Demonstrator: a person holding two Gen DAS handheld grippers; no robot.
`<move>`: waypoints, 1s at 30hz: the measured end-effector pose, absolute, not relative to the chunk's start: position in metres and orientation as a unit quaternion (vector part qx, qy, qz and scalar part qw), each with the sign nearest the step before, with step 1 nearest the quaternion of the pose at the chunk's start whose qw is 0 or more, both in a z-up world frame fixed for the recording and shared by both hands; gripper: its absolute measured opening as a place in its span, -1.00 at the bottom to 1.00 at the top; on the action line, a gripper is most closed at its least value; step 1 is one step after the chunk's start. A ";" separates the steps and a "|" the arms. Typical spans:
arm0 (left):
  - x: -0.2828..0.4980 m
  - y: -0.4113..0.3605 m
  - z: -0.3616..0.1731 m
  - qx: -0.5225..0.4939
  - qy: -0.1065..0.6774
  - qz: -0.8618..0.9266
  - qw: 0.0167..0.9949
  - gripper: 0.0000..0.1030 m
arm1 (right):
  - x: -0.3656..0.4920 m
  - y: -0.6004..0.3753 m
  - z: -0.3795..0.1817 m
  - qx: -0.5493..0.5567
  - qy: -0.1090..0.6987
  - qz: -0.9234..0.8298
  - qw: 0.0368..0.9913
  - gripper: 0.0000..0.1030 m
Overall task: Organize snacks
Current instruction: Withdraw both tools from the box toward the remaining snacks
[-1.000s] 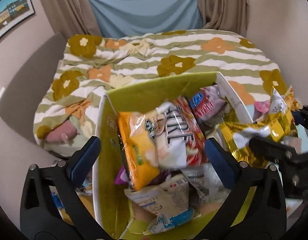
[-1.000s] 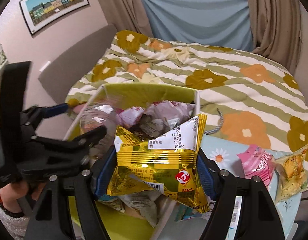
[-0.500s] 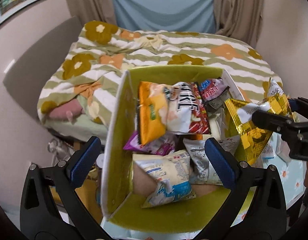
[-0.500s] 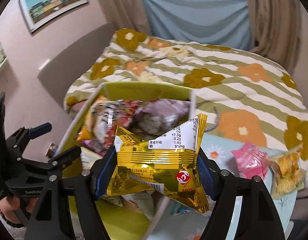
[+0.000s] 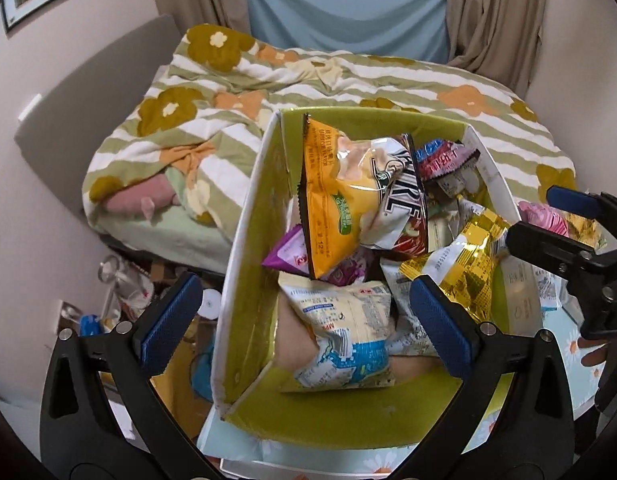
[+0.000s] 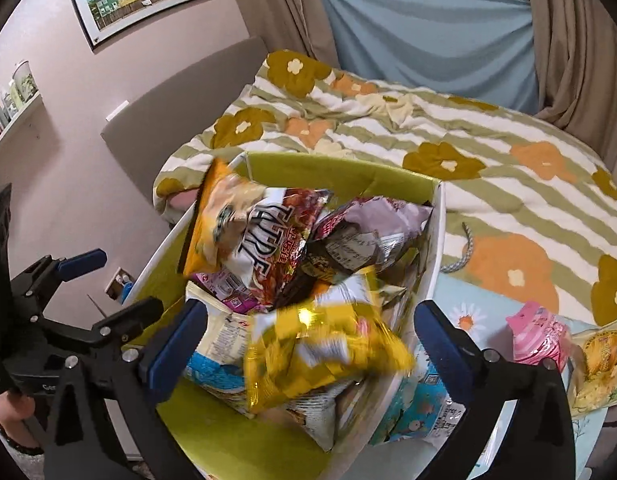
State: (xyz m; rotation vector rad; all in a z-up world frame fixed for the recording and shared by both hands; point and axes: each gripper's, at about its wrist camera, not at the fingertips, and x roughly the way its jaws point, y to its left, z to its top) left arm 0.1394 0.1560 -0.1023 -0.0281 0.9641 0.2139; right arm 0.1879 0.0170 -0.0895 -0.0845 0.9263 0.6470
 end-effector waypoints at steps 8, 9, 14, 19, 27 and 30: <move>0.133 0.148 -0.087 -0.004 0.447 0.086 0.890 1.00 | 0.171 0.006 -0.076 -0.043 0.424 0.296 0.855 0.99; 0.134 0.146 -0.084 -0.002 0.445 0.084 0.892 1.00 | 0.169 0.005 -0.073 -0.041 0.421 0.294 0.857 0.99; 0.137 0.133 -0.069 0.008 0.430 0.052 0.901 1.00 | 0.161 -0.013 -0.052 -0.026 0.414 0.269 0.869 0.99; 0.144 0.109 -0.059 0.012 0.422 0.009 0.907 1.00 | 0.155 -0.044 -0.034 -0.010 0.416 0.233 0.879 1.00; 0.158 0.054 -0.048 0.026 0.415 -0.043 0.908 1.00 | 0.145 -0.118 -0.012 0.000 0.400 0.156 0.903 1.00; 0.163 0.026 -0.046 0.032 0.412 -0.062 0.909 1.00 | 0.145 -0.151 -0.009 0.003 0.398 0.135 0.908 1.00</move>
